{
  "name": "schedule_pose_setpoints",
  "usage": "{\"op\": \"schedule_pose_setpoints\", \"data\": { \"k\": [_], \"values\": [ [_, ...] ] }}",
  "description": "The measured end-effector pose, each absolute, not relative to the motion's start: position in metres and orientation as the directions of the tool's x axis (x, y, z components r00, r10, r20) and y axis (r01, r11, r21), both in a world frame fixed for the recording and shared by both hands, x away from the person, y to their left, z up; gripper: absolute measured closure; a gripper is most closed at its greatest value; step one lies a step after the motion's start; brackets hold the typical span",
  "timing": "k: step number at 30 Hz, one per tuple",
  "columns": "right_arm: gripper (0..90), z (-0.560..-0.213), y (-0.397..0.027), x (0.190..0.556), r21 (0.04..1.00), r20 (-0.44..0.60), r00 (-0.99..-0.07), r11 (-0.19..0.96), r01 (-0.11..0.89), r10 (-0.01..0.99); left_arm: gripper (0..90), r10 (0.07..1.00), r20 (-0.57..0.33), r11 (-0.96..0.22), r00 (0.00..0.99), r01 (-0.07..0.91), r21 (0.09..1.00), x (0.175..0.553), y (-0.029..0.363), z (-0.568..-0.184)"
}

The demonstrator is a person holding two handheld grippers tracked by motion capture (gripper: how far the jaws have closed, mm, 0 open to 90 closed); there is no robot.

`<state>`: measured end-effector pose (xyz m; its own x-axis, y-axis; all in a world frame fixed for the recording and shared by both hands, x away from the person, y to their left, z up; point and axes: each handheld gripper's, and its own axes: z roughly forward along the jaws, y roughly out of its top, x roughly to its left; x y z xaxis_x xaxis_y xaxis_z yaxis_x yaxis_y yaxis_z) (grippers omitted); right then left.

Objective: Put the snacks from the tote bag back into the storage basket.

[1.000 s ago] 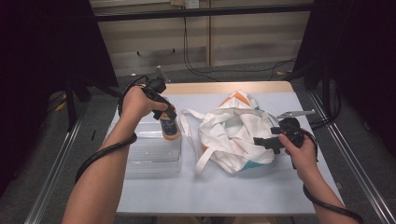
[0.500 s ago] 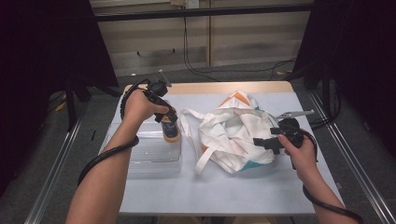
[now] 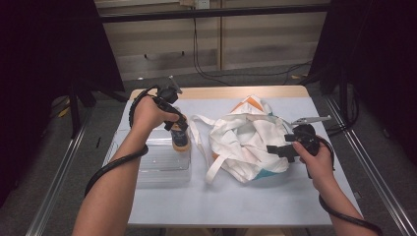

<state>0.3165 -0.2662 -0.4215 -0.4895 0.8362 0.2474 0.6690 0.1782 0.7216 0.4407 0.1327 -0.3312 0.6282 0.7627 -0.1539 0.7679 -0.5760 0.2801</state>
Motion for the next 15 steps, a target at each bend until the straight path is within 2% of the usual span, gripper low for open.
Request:
{"op": "schedule_pose_setpoints", "data": {
  "k": [15],
  "values": [
    [4.7, -0.4214, -0.2651, 0.3166, 0.723, 0.246, -0.493, 0.181, 0.666, 0.834, 29.9, 0.761, -0.155, -0.578, 0.630, 0.767, 0.277, 0.4400, 0.1334, -0.3345]
  ]
}}
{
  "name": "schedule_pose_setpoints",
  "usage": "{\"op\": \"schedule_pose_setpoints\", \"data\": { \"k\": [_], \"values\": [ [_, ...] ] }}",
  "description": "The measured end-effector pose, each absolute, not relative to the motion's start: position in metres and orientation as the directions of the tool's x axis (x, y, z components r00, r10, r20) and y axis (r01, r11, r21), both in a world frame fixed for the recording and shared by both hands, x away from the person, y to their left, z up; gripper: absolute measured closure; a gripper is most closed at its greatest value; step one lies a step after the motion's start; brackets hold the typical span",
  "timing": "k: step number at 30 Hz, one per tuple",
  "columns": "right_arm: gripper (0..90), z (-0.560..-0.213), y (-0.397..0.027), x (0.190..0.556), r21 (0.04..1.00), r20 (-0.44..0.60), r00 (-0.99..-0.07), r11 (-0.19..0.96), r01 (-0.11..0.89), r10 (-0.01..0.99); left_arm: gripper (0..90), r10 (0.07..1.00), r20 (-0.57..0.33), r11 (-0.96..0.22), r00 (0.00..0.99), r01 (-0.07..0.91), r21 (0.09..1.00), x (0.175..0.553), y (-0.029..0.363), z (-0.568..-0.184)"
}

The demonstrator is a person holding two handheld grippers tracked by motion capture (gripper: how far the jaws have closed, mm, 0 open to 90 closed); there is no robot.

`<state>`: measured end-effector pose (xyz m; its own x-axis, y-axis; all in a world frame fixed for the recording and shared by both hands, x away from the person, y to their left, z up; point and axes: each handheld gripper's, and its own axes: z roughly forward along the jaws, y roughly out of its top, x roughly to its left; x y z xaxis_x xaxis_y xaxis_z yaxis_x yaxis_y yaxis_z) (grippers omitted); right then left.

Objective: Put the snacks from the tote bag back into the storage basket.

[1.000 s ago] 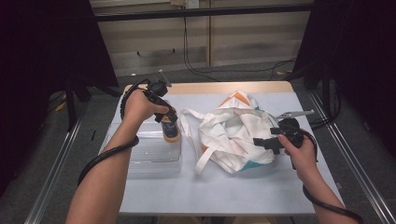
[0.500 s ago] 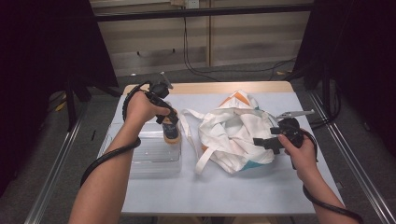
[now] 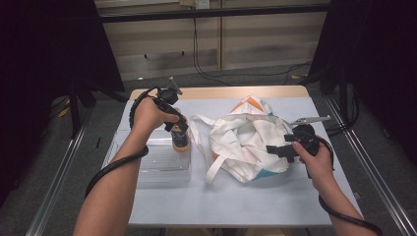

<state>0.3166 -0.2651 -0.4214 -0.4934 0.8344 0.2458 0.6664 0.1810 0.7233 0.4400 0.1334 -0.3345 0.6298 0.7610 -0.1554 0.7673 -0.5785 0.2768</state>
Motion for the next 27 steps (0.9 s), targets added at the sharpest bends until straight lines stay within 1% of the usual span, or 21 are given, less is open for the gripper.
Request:
{"op": "schedule_pose_setpoints", "data": {
  "k": [6, 18, 24, 27],
  "values": [
    [4.7, -0.421, -0.266, 0.316, 0.725, 0.244, -0.494, 0.181, 0.665, 0.834, 29.9, 0.762, -0.150, -0.575, 0.629, 0.766, 0.288, 0.440, 0.133, -0.336],
    [4.7, -0.421, -0.266, 0.316, 0.723, 0.246, -0.494, 0.181, 0.666, 0.834, 29.8, 0.757, -0.148, -0.587, 0.637, 0.762, 0.275, 0.439, 0.132, -0.347],
    [4.7, -0.420, -0.266, 0.316, 0.726, 0.242, -0.495, 0.182, 0.663, 0.834, 29.6, 0.756, -0.151, -0.584, 0.637, 0.760, 0.285, 0.433, 0.135, -0.354],
    [4.7, -0.419, -0.264, 0.315, 0.728, 0.244, -0.496, 0.181, 0.662, 0.833, 29.2, 0.747, -0.153, -0.587, 0.647, 0.750, 0.305, 0.431, 0.137, -0.355]
  ]
}}
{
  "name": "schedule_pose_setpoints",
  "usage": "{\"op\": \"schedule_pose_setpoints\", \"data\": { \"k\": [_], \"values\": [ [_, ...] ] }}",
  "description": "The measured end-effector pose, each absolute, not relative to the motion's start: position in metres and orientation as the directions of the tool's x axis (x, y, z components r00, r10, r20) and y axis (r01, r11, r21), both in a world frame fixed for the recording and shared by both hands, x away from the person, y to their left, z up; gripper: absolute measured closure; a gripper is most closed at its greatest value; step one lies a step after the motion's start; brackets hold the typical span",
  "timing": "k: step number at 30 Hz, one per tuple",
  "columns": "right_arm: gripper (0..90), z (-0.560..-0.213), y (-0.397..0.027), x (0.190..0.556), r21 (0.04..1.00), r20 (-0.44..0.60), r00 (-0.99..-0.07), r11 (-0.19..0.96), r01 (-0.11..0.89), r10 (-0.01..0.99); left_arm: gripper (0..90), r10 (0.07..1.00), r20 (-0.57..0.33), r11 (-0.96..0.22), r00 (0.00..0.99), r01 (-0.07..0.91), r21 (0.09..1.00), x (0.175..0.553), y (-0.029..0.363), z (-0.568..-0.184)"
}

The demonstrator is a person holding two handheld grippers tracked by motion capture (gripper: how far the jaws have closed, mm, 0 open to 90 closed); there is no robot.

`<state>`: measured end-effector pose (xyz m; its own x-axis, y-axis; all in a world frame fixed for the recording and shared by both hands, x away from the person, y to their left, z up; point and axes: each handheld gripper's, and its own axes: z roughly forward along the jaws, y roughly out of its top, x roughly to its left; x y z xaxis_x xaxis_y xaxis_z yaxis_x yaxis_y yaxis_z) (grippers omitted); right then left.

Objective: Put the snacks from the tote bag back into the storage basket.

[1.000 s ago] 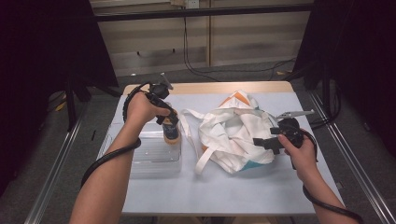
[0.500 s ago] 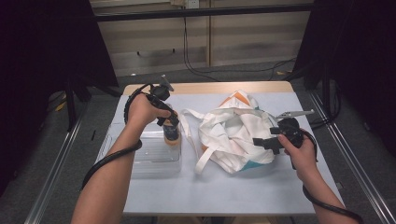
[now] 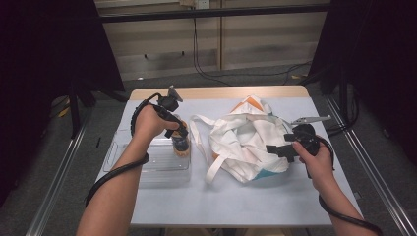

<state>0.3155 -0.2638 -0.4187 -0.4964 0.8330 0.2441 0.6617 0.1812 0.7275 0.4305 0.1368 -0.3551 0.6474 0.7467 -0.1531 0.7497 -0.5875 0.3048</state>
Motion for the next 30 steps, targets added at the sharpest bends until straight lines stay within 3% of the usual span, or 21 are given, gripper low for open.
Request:
{"op": "schedule_pose_setpoints", "data": {
  "k": [3, 6, 9, 30],
  "values": [
    [4.7, -0.418, -0.263, 0.315, 0.727, 0.242, -0.501, 0.186, 0.660, 0.831, 26.7, 0.746, -0.175, -0.572, 0.642, 0.753, 0.326, 0.429, 0.140, -0.356],
    [4.7, -0.418, -0.264, 0.314, 0.729, 0.238, -0.500, 0.186, 0.658, 0.833, 15.8, 0.753, -0.195, -0.549, 0.628, 0.764, 0.339, 0.427, 0.144, -0.355],
    [4.7, -0.419, -0.263, 0.314, 0.727, 0.241, -0.500, 0.187, 0.661, 0.832, 13.1, 0.747, -0.204, -0.546, 0.633, 0.759, 0.355, 0.424, 0.151, -0.352],
    [4.7, -0.418, -0.265, 0.313, 0.729, 0.235, -0.497, 0.187, 0.659, 0.835, 9.8, 0.752, -0.238, -0.487, 0.614, 0.762, 0.426, 0.390, 0.184, -0.371]
  ]
}}
